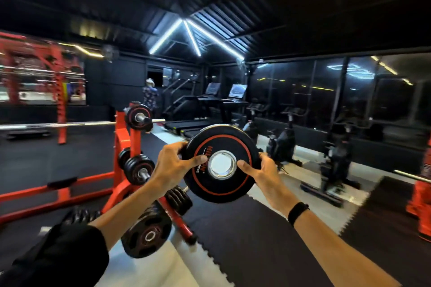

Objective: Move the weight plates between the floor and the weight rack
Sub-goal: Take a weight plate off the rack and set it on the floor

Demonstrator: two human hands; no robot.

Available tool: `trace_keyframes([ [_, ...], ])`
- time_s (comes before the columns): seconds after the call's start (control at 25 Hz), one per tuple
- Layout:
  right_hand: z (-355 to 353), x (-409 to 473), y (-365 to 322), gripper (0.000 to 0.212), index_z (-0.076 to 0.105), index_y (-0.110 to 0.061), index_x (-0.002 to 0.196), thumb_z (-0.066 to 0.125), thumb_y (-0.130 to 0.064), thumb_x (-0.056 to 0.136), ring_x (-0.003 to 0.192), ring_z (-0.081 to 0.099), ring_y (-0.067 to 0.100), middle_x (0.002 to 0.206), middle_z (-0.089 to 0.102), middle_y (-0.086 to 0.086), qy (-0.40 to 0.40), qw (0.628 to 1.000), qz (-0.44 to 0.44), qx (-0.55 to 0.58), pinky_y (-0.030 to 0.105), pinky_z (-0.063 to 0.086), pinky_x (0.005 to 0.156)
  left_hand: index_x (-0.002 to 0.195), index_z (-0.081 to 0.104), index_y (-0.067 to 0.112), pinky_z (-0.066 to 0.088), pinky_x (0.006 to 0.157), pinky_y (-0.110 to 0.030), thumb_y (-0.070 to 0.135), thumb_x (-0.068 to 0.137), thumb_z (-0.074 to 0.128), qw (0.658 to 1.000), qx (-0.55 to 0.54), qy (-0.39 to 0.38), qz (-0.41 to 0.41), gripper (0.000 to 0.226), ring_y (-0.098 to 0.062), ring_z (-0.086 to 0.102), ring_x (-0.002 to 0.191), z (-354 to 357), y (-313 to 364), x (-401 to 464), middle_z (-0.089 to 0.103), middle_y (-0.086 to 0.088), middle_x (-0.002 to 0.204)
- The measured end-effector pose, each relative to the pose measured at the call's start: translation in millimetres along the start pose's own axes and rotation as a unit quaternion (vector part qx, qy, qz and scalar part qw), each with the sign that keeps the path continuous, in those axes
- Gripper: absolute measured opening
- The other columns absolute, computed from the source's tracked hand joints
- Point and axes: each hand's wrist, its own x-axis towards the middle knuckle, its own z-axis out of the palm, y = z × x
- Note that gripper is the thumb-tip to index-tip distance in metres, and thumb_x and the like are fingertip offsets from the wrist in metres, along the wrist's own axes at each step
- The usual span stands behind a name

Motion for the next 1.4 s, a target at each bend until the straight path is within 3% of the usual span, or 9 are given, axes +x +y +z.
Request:
trace_keyframes([
  [0.08, -7, 52, 33, 0.065, 0.059, -0.015, 0.124, 0.083, -0.046, 0.072, 0.114, 0.067, 0.021, 0.12, 0.071, 0.004, -0.034, 0.999, -0.008, 0.006, 0.048, 0.052, 0.101, 0.086, 0.075, 0.023, 0.058, 0.085, -0.045, 0.059, 0.053, 0.082, 1.0, 0.013, 0.019, 0.004, 0.049, -0.009, 0.071, 0.079, 15, -32, 37, 0.077, 0.007, 0.082],
  [0.2, -19, 135, 58, 0.056, 0.059, -0.014, 0.119, 0.083, -0.041, 0.075, 0.111, 0.068, 0.021, 0.116, 0.072, 0.004, -0.065, 0.998, -0.003, 0.008, 0.041, 0.055, 0.096, 0.085, 0.075, 0.025, 0.057, 0.087, -0.048, 0.057, 0.055, 0.084, 0.997, 0.042, 0.057, -0.021, 0.045, -0.014, 0.072, 0.081, 36, -63, 93, 0.077, 0.007, 0.081],
  [0.32, -16, 221, 73, 0.053, 0.059, -0.014, 0.117, 0.08, -0.038, 0.074, 0.108, 0.069, 0.02, 0.114, 0.071, 0.004, -0.107, 0.994, -0.021, 0.02, 0.031, 0.057, 0.087, 0.086, 0.074, 0.022, 0.058, 0.086, -0.049, 0.036, 0.066, 0.089, 0.992, 0.057, 0.111, -0.027, 0.029, -0.016, 0.073, 0.079, 42, -90, 147, 0.077, 0.004, 0.08],
  [0.4, -2, 258, 87, 0.05, 0.058, -0.013, 0.118, 0.079, -0.034, 0.078, 0.106, 0.069, 0.018, 0.114, 0.071, 0.005, -0.149, 0.988, -0.026, 0.032, 0.031, 0.057, 0.087, 0.089, 0.074, 0.021, 0.059, 0.086, -0.045, 0.031, 0.068, 0.088, 0.987, 0.07, 0.134, -0.047, 0.027, -0.015, 0.073, 0.081, 35, -104, 169, 0.077, 0.003, 0.083],
  [0.56, 41, 315, 135, 0.044, 0.059, -0.008, 0.119, 0.077, -0.027, 0.083, 0.106, 0.069, 0.02, 0.115, 0.07, 0.009, -0.193, 0.98, -0.019, 0.054, 0.034, 0.059, 0.088, 0.088, 0.075, 0.019, 0.06, 0.075, -0.036, 0.046, 0.058, 0.09, 0.979, 0.11, 0.159, -0.068, 0.043, -0.016, 0.073, 0.077, 7, -147, 196, 0.077, 0.002, 0.081],
  [0.68, 80, 356, 167, 0.048, 0.058, -0.007, 0.119, 0.078, -0.03, 0.081, 0.106, 0.069, 0.021, 0.115, 0.07, 0.01, -0.232, 0.971, -0.018, 0.056, 0.04, 0.059, 0.091, 0.085, 0.075, 0.02, 0.06, 0.071, -0.035, 0.036, 0.062, 0.09, 0.97, 0.119, 0.192, -0.089, 0.033, -0.011, 0.071, 0.071, -12, -187, 211, 0.077, 0.003, 0.078],
  [1.12, 223, 550, 253, 0.049, 0.06, -0.009, 0.112, 0.08, -0.035, 0.076, 0.102, 0.071, 0.022, 0.109, 0.072, 0.008, -0.261, 0.964, -0.018, 0.054, 0.035, 0.06, 0.086, 0.094, 0.074, 0.016, 0.062, 0.078, -0.039, 0.024, 0.07, 0.086, 0.965, 0.13, 0.204, -0.105, 0.028, -0.015, 0.075, 0.08, -112, -338, 360, 0.078, 0.001, 0.086],
  [1.4, 288, 657, 307, 0.046, 0.06, -0.008, 0.108, 0.08, -0.034, 0.076, 0.094, 0.07, 0.017, 0.104, 0.072, 0.006, -0.263, 0.964, -0.017, 0.044, 0.024, 0.056, 0.073, 0.092, 0.074, 0.019, 0.061, 0.072, -0.026, 0.021, 0.072, 0.086, 0.962, 0.115, 0.215, -0.119, 0.023, -0.014, 0.075, 0.081, -150, -432, 447, 0.078, 0.002, 0.084],
])
